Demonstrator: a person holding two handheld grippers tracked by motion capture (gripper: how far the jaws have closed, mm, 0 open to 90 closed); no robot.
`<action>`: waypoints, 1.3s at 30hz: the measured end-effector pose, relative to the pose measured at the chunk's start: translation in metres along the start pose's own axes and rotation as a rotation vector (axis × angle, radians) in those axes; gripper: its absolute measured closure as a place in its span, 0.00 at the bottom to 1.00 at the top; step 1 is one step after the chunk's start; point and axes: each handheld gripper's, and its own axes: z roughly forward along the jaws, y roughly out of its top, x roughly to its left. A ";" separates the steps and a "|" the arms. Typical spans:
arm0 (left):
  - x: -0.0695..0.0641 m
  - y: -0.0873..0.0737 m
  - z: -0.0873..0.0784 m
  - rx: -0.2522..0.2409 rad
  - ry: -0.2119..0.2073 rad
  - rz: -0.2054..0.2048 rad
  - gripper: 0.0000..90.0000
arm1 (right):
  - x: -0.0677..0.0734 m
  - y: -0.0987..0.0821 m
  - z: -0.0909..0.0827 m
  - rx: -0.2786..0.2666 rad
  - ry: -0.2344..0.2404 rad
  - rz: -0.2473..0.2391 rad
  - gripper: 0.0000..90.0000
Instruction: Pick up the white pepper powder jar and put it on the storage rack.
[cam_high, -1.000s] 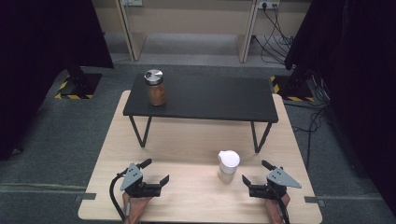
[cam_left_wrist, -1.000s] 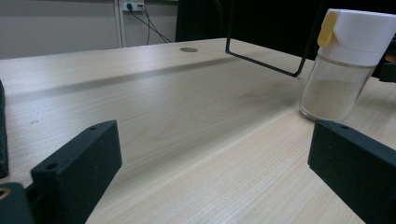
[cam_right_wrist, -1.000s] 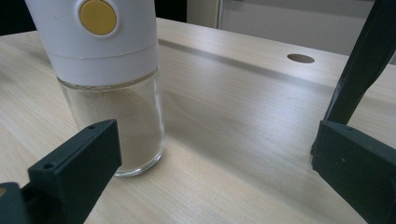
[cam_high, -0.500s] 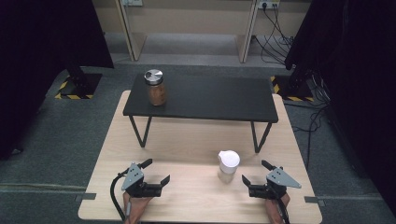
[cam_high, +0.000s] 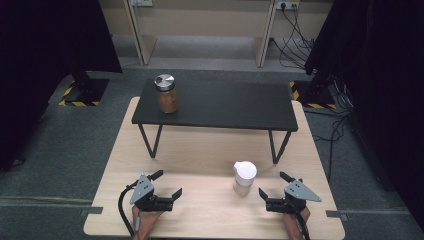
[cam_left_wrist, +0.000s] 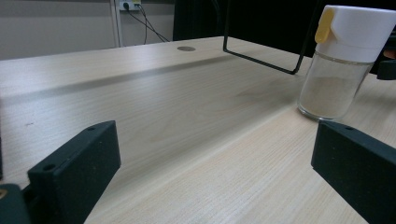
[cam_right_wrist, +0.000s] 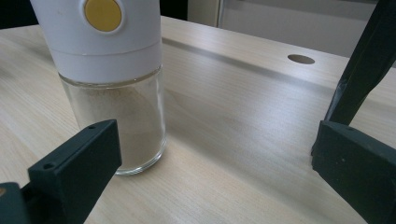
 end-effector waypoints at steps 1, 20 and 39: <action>0.000 0.000 0.000 -0.001 0.002 0.000 0.01 | 0.000 0.000 0.000 0.000 0.000 0.000 0.02; 0.000 -0.002 -0.001 -0.014 0.002 -0.002 0.00 | -0.008 -0.009 -0.002 -0.068 0.069 -0.009 0.01; 0.001 -0.002 -0.001 -0.015 -0.005 -0.003 0.00 | -0.023 -0.016 -0.002 -0.139 0.175 0.017 0.01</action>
